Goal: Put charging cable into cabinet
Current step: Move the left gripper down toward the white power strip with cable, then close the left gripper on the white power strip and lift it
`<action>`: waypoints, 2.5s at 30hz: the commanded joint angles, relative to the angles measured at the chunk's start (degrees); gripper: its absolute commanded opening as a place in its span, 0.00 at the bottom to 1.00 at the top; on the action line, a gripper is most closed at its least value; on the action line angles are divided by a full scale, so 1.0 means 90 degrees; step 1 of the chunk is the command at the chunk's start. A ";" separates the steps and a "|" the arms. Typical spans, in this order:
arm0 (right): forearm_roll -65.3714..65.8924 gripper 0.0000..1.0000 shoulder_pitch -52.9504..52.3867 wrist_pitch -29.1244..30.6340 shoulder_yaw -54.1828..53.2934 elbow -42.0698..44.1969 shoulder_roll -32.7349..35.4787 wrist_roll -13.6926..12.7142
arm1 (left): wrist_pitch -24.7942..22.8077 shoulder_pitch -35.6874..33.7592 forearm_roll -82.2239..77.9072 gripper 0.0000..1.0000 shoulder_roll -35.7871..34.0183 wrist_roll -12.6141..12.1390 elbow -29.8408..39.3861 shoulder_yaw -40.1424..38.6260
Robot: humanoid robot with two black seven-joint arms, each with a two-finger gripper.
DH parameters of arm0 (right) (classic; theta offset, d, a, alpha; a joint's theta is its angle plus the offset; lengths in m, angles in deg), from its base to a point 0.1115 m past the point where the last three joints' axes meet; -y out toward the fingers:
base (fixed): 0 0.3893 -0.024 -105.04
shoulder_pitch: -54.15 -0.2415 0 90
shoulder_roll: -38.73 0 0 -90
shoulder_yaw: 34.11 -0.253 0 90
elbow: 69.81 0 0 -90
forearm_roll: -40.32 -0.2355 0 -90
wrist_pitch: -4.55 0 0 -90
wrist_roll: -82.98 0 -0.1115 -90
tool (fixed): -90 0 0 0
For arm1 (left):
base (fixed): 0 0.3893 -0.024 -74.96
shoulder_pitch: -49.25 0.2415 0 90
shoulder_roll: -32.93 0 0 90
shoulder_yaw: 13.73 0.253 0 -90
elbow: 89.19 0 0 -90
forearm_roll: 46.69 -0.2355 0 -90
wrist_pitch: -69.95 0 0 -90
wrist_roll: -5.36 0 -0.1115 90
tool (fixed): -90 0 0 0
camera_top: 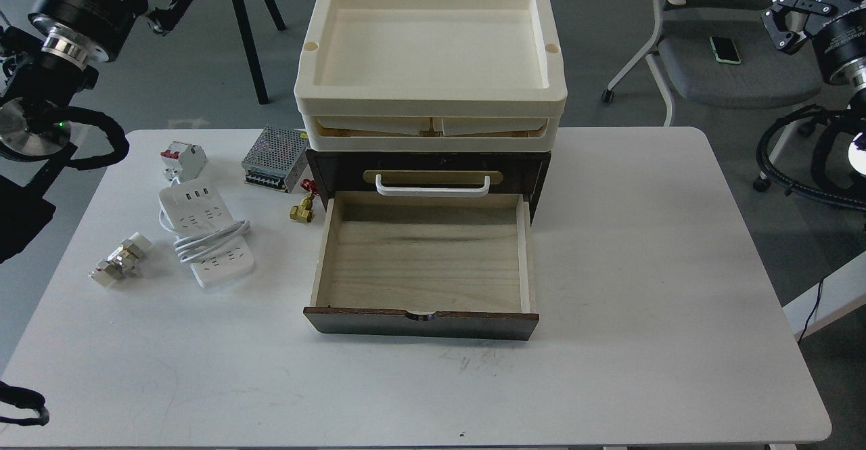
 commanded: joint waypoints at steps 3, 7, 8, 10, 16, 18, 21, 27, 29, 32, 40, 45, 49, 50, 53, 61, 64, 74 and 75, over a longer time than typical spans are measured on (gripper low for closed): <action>0.0001 1.00 -0.0096 -0.0001 0.0000 -0.0004 -0.0095 -0.0001 | 0.0001 0.0117 0.0024 1.00 0.0009 0.0288 -0.0023 -0.0017; 0.0001 1.00 -0.0018 -0.0001 0.0000 -0.0023 -0.0105 -0.0001 | 0.0001 0.0155 0.0287 1.00 0.0048 0.0882 -0.0295 -0.0173; -0.0008 1.00 0.0002 -0.0001 0.0000 -0.0033 -0.0105 -0.0001 | 0.0001 0.0243 0.0481 1.00 0.0145 0.1213 -0.0557 -0.0222; -0.0008 1.00 0.0002 -0.0001 -0.0009 -0.0043 -0.0105 -0.0001 | 0.0001 0.0351 0.0804 1.00 0.0515 0.1417 -0.1027 -0.0300; -0.0018 1.00 0.0041 -0.0001 -0.0048 -0.0072 -0.0037 -0.0001 | 0.0001 0.0497 0.0884 1.00 0.0986 0.1417 -0.1078 -0.0583; -0.0018 1.00 0.0070 -0.0001 -0.0078 -0.0072 -0.0017 -0.0001 | 0.0001 0.0517 0.0874 1.00 0.0976 0.1417 -0.1029 -0.0719; -0.0028 1.00 0.0099 -0.0001 -0.0088 -0.0062 0.0002 -0.0001 | 0.0001 0.0643 0.0874 1.00 0.0568 0.1417 -0.0203 -0.0934; -0.0028 1.00 0.0304 -0.0001 -0.0088 -0.0053 0.0110 -0.0001 | 0.0001 0.0995 0.0204 1.00 -0.1657 0.1417 0.3419 -0.1033; -0.0028 1.00 0.0450 -0.0001 -0.0088 -0.0072 0.0149 -0.0001 | 0.0001 0.1005 -0.0916 1.00 -0.2253 0.1417 0.4075 -0.1033; -0.0028 1.00 0.0519 -0.0001 -0.0088 -0.0072 0.0265 -0.0001 | 0.0001 0.1034 -0.3336 1.00 -0.2879 0.1417 0.4740 -0.1013; -0.0087 1.00 0.0656 -0.0001 -0.0224 -0.0238 0.0735 -0.0001 | 0.0348 0.1210 -0.9064 1.00 -0.3516 0.1417 0.5251 -0.0038; -0.0087 1.00 0.0715 -0.0001 -0.0234 -0.0248 0.0735 -0.0001 | 0.1274 0.1113 -1.1885 1.00 -0.3176 0.1417 0.4394 0.1143; -0.0087 1.00 0.0783 -0.0001 -0.0234 -0.0248 0.0735 -0.0001 | 0.1803 0.0840 -1.3586 1.00 -0.2219 0.1417 0.2754 0.1652; -0.0087 1.00 0.0793 -0.0001 -0.0234 -0.0248 0.0735 -0.0001 | 0.1890 0.0820 -1.3966 1.00 -0.2024 0.1417 0.2402 0.1740; -0.0087 1.00 0.0793 -0.0001 -0.0234 -0.0258 0.0735 -0.0001 | 0.2368 0.0752 -1.4710 0.99 -0.1419 0.1417 0.1572 0.1809; -0.0086 1.00 0.0842 -0.0001 -0.0254 -0.0238 0.0764 -0.0001 | 0.2749 0.0605 -1.4859 0.99 -0.0656 0.1417 0.0399 0.2579; -0.0087 1.00 0.0871 -0.0001 -0.0254 -0.0238 0.0784 -0.0001 | 0.3091 0.0556 -1.4849 0.98 -0.0362 0.1417 -0.0314 0.2931; -0.0087 1.00 0.0939 -0.0001 -0.0263 -0.0238 0.0784 -0.0001 | 0.3619 0.0634 -1.4771 0.87 -0.0254 0.1417 -0.0921 0.3411; -0.0087 1.00 0.0939 -0.0001 -0.0273 -0.0238 0.0784 -0.0001 | 0.3639 0.0634 -1.4771 0.83 -0.0254 0.1417 -0.0921 0.3430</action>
